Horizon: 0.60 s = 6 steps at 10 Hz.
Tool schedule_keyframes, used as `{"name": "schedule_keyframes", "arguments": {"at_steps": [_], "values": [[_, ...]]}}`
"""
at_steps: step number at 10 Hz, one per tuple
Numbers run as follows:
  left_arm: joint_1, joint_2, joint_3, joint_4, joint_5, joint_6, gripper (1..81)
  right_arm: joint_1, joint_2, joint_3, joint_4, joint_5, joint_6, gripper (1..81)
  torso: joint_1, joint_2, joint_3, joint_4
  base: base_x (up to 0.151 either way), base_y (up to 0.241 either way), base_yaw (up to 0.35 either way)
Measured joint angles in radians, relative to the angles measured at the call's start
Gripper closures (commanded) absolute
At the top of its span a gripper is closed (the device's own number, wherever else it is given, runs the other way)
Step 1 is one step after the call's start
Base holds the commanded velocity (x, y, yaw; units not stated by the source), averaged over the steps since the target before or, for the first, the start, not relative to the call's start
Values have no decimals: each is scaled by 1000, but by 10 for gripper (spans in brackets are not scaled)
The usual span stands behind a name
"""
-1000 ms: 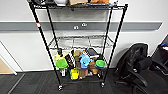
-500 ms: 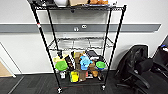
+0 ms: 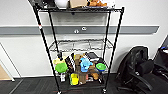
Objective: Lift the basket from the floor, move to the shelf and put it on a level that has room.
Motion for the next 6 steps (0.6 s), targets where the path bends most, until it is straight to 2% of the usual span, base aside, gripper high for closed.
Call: {"name": "schedule_keyframes", "arguments": {"at_steps": [3,6], "values": [[-65,49,-16,14,58,9,10,17,0,6,-1,-4,0,10,46,-73,-56,0,0,0,0],[-95,62,-23,24,97,11,10,58,1,14,0,-5,0,10,110,-173,-149,0,0,0,0]]}}
